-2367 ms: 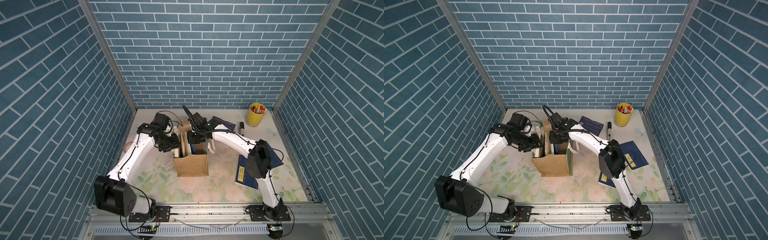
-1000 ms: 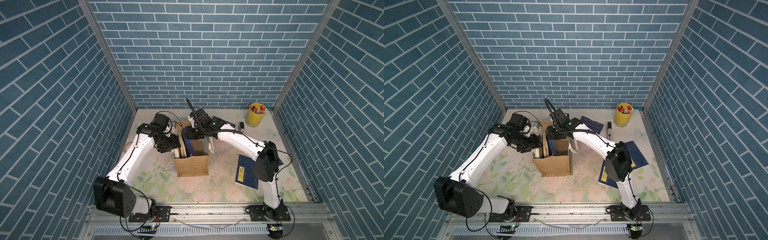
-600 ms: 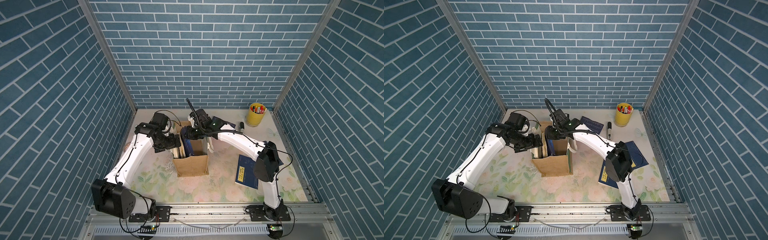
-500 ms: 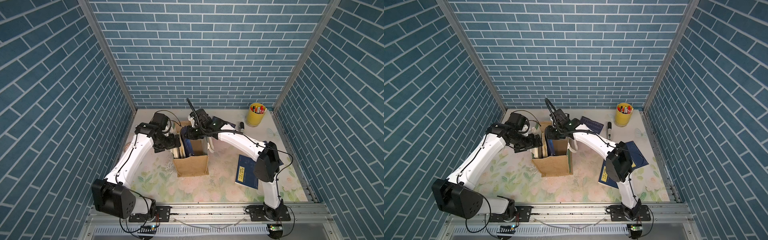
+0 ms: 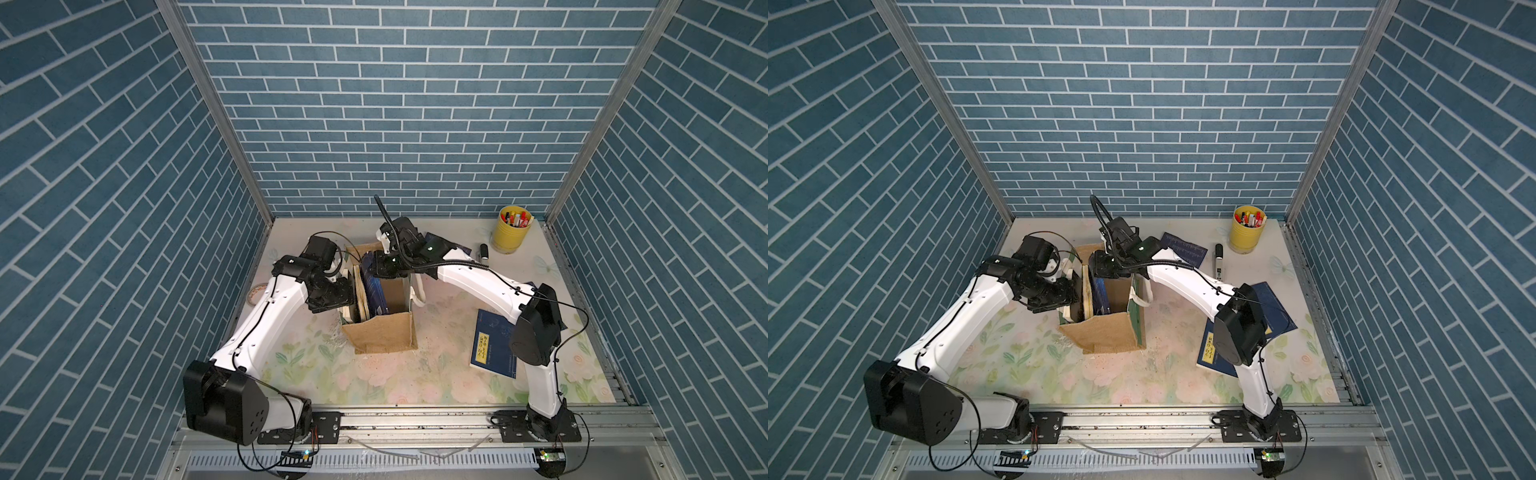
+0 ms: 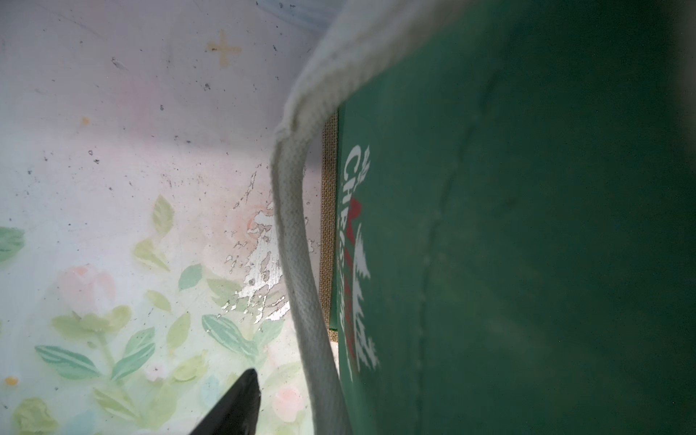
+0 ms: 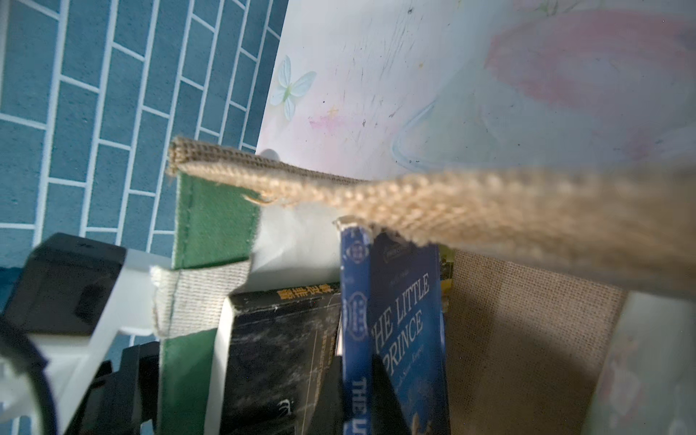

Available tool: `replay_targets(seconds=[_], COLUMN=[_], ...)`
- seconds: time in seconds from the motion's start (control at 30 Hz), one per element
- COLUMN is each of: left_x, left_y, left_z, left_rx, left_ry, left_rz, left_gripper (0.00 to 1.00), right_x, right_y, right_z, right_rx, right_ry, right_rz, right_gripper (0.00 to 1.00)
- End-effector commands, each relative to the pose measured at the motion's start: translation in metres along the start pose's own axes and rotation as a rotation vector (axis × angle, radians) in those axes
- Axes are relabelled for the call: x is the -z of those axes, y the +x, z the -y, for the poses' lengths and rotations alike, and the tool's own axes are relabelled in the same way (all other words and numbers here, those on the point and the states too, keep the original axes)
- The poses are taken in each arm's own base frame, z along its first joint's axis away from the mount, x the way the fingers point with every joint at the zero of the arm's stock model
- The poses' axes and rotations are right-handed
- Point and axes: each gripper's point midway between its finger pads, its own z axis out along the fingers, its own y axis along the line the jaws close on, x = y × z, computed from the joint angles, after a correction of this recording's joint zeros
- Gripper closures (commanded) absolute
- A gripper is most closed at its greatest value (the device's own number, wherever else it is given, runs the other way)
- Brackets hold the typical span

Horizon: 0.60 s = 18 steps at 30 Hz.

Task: Take out the books from the canvas bag
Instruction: Pick up the book from the canvas bag.

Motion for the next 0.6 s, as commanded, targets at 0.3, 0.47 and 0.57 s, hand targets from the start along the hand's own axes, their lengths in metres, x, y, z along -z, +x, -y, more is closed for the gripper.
replay_targets(seconds=[0.3,0.47,0.57], left_x=[-0.005,-0.006,-0.006], left_y=[0.011,0.009,0.008], left_z=[-0.025,-0.026,-0.026], left_rx=[0.071,0.082,0.084], left_ry=[-0.065,-0.062,-0.058], left_rz=[-0.04,-0.038,-0.033], left_gripper=[0.42,0.41,0.41], right_x=[0.082,0.102,0.112], right_y=[-0.027,-0.036,-0.044], right_z=[-0.056,-0.065,-0.071], right_rx=[0.021,0.031,0.047], right_ry=[-0.12,-0.129,-0.13], right_rz=[0.129,0.172,0.198], right_gripper=[1.0,1.0,1.0])
